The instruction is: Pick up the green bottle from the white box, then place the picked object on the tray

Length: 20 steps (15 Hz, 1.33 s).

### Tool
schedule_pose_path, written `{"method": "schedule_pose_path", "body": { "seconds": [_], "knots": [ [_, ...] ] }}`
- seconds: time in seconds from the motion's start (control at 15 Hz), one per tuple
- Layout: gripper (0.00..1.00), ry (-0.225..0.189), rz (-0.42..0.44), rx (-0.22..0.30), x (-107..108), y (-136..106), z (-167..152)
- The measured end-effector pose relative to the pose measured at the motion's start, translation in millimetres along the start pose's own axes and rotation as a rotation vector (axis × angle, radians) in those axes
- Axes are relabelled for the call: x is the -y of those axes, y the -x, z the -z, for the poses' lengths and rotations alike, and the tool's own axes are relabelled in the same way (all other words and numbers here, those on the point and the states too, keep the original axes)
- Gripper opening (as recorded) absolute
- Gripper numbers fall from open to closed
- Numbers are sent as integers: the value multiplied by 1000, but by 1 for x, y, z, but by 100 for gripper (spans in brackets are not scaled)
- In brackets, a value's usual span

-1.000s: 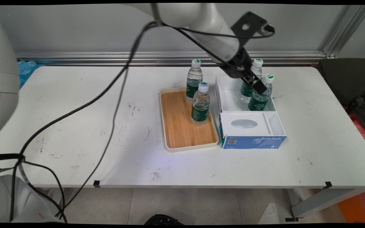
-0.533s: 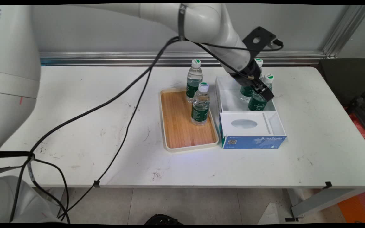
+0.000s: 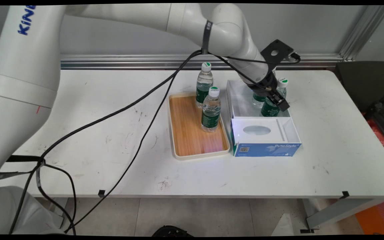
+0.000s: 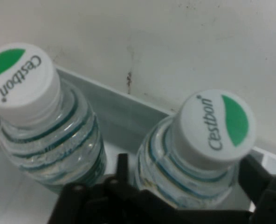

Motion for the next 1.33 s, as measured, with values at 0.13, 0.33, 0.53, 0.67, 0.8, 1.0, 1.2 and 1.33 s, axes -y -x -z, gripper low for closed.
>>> {"method": "schedule_pose_path", "body": {
  "seconds": [0.13, 0.33, 0.53, 0.67, 0.8, 1.0, 1.2, 1.33],
  "knots": [
    [0, -4, -7, 0, 1, 0, -5],
    [0, -8, -19, 0, 2, 0, -6],
    [0, -11, -31, -3, 0, 0, 0],
    [0, -14, -41, -9, -2, -1, 13],
    [0, -19, -52, -20, -4, -4, 31],
    [0, -28, -61, -41, -8, -11, 61],
    [0, -37, -62, -64, -12, -20, 93],
    [0, -43, -61, -79, -15, -26, 116]
  ]
}}
